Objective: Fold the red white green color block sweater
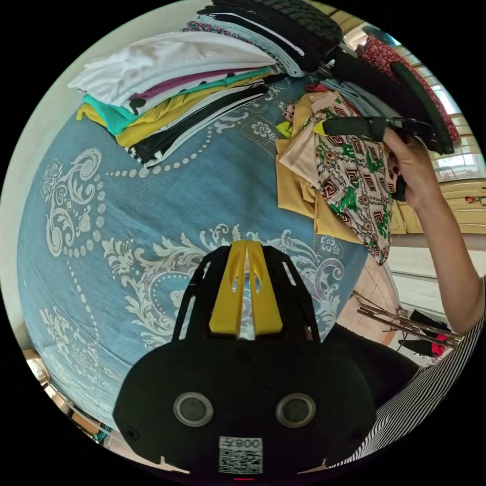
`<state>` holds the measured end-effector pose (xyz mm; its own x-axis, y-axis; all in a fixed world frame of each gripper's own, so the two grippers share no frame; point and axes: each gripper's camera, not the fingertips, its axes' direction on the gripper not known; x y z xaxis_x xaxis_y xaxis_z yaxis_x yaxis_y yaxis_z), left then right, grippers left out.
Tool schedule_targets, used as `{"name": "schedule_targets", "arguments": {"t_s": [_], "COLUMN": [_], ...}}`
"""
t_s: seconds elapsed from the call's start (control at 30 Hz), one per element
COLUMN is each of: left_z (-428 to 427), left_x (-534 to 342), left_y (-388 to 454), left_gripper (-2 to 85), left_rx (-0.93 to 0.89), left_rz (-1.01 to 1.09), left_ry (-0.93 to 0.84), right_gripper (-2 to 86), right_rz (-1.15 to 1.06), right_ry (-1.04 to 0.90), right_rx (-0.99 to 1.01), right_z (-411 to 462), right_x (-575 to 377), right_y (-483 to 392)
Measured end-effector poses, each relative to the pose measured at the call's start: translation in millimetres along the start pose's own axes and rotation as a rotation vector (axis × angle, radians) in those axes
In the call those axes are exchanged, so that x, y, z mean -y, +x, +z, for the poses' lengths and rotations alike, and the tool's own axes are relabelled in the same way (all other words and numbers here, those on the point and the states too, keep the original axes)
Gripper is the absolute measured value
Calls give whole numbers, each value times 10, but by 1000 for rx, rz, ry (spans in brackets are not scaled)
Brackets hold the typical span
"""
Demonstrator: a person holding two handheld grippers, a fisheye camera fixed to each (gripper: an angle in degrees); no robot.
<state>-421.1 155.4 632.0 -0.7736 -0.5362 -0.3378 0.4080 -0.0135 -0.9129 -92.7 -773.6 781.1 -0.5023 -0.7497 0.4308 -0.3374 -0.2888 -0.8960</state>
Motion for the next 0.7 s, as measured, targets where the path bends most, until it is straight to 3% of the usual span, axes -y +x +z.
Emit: {"name": "schedule_targets", "arguments": {"t_s": [0.2, 0.7], "left_z": [104, 305], "left_x": [-322, -1963], "left_y": [1, -506], "left_gripper": [3, 4], "left_rx": [-68, -243], "left_rz": [-17, 12], "left_ry": [48, 215], "right_gripper": [23, 3], "right_rz": [64, 121], "right_ry": [-9, 205], "right_rx": [-116, 15], "right_z": [-144, -1627], "right_x": [-131, -1297], "right_y": [69, 751]}}
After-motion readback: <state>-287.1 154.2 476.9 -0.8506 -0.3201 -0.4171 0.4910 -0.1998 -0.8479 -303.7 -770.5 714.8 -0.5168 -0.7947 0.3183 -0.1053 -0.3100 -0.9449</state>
